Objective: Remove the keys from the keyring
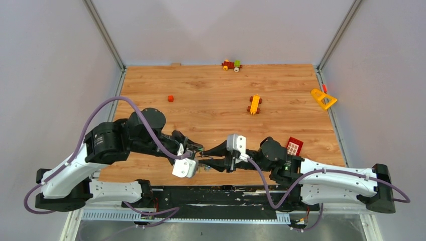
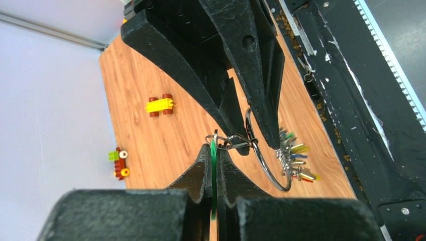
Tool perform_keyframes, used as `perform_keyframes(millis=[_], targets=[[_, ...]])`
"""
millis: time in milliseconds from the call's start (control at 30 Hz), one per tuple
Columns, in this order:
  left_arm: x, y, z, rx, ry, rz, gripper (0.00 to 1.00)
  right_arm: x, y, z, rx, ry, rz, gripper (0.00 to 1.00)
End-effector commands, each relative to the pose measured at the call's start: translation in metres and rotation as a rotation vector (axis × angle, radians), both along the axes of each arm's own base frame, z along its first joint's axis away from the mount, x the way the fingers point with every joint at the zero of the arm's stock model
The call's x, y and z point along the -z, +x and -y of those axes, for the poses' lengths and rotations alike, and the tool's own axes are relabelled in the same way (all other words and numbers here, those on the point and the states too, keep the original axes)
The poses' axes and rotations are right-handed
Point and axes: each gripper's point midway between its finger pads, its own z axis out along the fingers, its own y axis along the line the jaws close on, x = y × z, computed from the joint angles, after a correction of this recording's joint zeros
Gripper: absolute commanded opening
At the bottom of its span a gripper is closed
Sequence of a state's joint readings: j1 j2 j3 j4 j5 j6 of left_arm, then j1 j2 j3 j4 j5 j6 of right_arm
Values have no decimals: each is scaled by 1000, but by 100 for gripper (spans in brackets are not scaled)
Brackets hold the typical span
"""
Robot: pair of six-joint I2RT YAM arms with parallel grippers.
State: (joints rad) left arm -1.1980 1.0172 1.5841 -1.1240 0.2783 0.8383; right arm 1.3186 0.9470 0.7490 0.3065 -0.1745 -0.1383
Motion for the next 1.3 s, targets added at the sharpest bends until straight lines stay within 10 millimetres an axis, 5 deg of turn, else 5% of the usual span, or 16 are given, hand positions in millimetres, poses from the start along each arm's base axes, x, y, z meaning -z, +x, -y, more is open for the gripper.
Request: perform_keyframes(millis=[0, 400, 800, 1267], targets=[[-28, 3, 6, -5, -112, 45, 0, -12, -5, 3, -24, 49, -9, 27], [-27, 2, 6, -3, -113, 41, 0, -16, -1, 9, 4, 75, -18, 14], [-23, 1, 8, 1, -108, 27, 0, -27, -1, 14, 13, 106, -8, 24], [-20, 0, 12, 9, -108, 19, 0, -29, 0, 13, 19, 113, -7, 11]])
